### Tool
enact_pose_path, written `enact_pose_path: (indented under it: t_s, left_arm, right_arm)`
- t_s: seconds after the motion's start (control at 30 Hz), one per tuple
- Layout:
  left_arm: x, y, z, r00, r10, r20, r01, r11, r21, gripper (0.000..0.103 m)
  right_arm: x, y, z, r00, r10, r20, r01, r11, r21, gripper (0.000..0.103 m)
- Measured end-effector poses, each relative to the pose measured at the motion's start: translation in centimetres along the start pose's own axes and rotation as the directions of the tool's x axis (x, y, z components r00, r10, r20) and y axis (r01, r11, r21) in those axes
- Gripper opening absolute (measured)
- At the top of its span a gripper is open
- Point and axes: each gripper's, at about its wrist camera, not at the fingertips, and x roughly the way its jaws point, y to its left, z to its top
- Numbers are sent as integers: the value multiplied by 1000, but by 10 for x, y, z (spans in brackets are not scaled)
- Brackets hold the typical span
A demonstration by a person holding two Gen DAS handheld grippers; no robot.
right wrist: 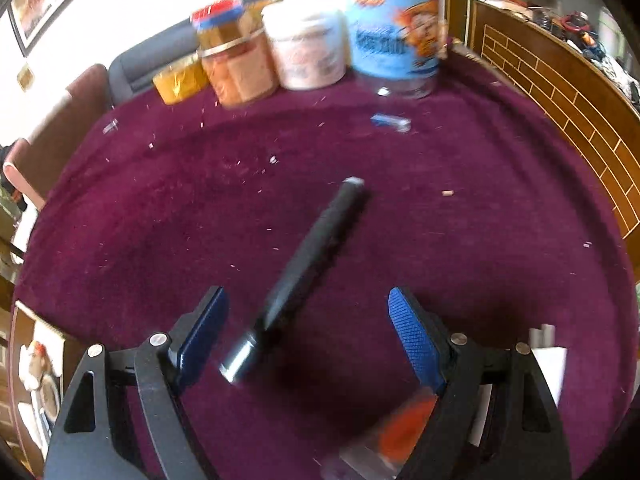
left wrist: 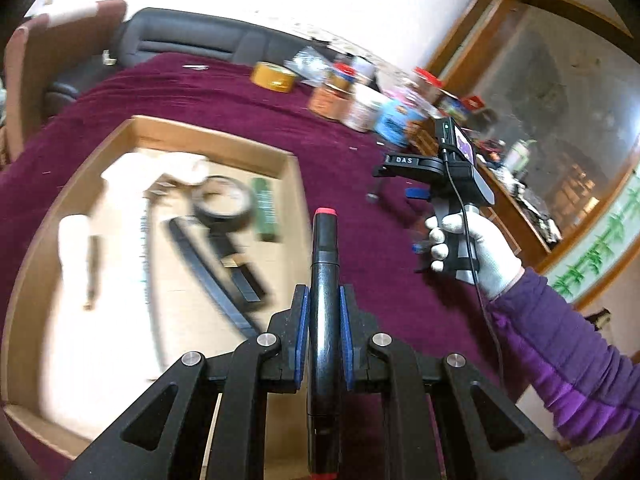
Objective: Organize rigid objects
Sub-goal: 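Grasp the second black marker with the right gripper while the left holds its marker, then carry both black markers over the cardboard box with both grippers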
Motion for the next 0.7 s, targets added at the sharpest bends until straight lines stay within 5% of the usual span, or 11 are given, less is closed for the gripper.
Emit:
enact_pose_path:
  t_s: [0.07, 0.2, 0.33, 0.7]
  left_arm:
    - [-4, 13, -1, 1000, 24, 4, -24, 1000, -17, 12]
    - [-6, 29, -4, 999, 50, 11, -50, 997, -52, 12]
    - [-10, 40, -6, 998, 64, 17, -63, 995, -81, 12]
    - [-31, 48, -16, 995, 85, 50, -79, 990, -114, 12]
  right_arm:
    - [13, 10, 1, 999, -31, -19, 31, 999, -14, 79]
    - [15, 28, -3, 989, -138, 46, 142, 985, -98, 27]
    - [5, 17, -7, 994, -104, 42, 107, 991, -77, 12]
    - [-43, -11, -32, 989, 130, 67, -132, 991, 25, 12]
